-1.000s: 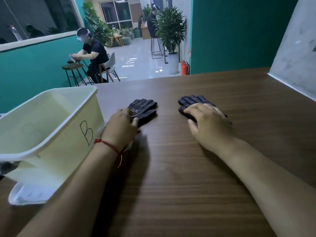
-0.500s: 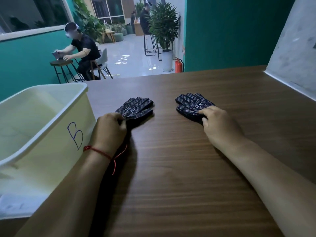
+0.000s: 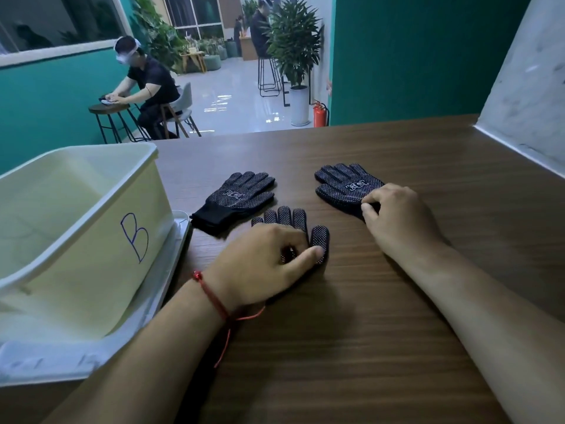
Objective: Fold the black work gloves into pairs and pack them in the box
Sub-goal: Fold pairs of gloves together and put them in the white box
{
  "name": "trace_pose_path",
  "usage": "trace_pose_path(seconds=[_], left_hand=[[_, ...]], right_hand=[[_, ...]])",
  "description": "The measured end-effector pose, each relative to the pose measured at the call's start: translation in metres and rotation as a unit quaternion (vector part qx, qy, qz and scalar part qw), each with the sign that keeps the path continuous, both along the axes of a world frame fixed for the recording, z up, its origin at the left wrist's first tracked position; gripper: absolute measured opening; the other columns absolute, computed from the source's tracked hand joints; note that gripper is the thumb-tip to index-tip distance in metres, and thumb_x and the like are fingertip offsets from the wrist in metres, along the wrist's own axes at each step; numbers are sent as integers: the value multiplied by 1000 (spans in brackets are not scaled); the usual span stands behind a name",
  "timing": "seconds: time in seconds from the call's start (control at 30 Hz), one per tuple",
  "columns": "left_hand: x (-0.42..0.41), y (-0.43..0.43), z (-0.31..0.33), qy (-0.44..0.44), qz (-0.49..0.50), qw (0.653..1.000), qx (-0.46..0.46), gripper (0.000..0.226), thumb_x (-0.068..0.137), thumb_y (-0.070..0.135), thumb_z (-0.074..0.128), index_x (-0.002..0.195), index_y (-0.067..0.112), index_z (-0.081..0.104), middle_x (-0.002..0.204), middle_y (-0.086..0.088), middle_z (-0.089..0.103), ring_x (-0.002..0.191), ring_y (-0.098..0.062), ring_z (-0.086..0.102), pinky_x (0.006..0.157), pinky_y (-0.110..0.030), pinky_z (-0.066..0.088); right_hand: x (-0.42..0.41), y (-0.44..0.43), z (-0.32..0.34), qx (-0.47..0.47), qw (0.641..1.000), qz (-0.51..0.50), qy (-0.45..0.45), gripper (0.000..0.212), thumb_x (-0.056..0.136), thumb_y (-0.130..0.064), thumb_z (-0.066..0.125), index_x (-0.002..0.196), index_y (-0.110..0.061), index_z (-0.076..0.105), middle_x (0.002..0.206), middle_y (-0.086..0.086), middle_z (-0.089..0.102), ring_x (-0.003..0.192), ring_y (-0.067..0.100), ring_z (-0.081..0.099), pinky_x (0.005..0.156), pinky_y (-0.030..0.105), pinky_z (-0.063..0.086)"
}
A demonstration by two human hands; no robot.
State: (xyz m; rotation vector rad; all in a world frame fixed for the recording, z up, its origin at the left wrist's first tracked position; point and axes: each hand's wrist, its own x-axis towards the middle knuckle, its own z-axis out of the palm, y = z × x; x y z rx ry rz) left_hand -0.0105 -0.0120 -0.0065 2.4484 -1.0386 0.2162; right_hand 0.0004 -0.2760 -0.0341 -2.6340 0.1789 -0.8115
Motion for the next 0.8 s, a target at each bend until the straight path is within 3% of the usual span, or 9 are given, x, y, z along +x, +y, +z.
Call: trace_pose_path(seconds=[0.07,0.17,0.23,0.33,0.53,0.73,0.8], left_hand=[[5,1,-2,21,9,999,-37,56,106,60,43,80,14,64,72,0,65,73,-16,65,70,-42,51],[22,10,-11,-25,54,994,-95,34,104,43,54,87,17,67,80,5,66,80,-17,64,76,-44,52],[30,14,-20,-30,44,997,-53,18,98,41,60,95,25,68,95,10,66,93,-17,61,88,-43,51],[31,15,-26,-7,32,999,0,24,92,53,63,103,34,69,108,16,62,104,-15,58,96,-41,50],[21,5,-21,-43,9,999,31,32,88,65,61,102,37,68,104,17,61,101,-11,57,92,-39,51],[19,2,-22,-30,-14,999,26,27,94,54,70,114,35,69,117,17,62,105,-7,55,90,-21,41],[18,2,-22,-25,-17,999,26,27,94,53,70,115,35,69,118,17,62,105,-6,55,92,-22,43]], right_hand=[[-1,1,2,2,1000,-20,6,16,92,-17,69,100,-13,81,107,10,75,105,38,66,89,43,57],[-3,2,4,-2,999,-34,21,20,89,-19,70,105,-14,81,111,9,75,108,36,66,90,41,54],[-4,1,6,-1,999,-34,24,19,89,-19,71,104,-15,81,110,9,75,107,37,67,90,41,55],[-7,1,9,4,999,-34,27,13,88,-22,73,96,-16,82,105,9,76,101,38,70,86,42,58],[-10,2,15,1,998,-40,39,12,88,-27,75,94,-20,83,100,9,79,97,37,72,84,40,58],[-9,0,15,0,998,-48,45,11,89,-30,74,91,-24,82,96,7,79,93,37,72,81,37,56],[-9,0,14,-10,997,-58,47,12,90,-31,71,90,-25,81,94,6,77,92,37,70,78,37,55]])
